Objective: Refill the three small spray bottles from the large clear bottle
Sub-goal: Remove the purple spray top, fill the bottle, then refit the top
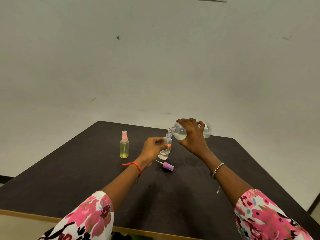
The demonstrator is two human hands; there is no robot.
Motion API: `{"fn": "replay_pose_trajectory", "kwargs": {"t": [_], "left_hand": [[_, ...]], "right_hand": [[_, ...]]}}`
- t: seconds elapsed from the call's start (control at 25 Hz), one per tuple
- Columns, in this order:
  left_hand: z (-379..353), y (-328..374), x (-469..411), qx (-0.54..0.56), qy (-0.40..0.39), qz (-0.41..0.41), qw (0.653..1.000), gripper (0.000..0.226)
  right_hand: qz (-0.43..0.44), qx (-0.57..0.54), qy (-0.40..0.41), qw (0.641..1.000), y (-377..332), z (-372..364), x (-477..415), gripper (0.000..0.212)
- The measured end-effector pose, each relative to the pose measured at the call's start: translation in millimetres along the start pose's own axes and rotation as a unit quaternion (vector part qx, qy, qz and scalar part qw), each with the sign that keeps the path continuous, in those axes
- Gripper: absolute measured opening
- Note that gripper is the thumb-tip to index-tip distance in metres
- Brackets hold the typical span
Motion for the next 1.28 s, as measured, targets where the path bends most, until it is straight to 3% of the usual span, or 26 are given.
{"fn": "replay_pose_trajectory", "kwargs": {"t": [1.28], "left_hand": [[-1.9,-4.9,-2.1,-0.003,-0.001,0.002,1.0,0.04]], "right_hand": [[0.008,0.001,0.008,1.0,-1.1,1.2,2.7,0.06]]}}
Point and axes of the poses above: each hand's wrist, its own x-axis away from the middle knuckle, its own z-axis out of the back of the hand, y = z × x, the point moved 7 cm from there along -x, towards the middle knuckle
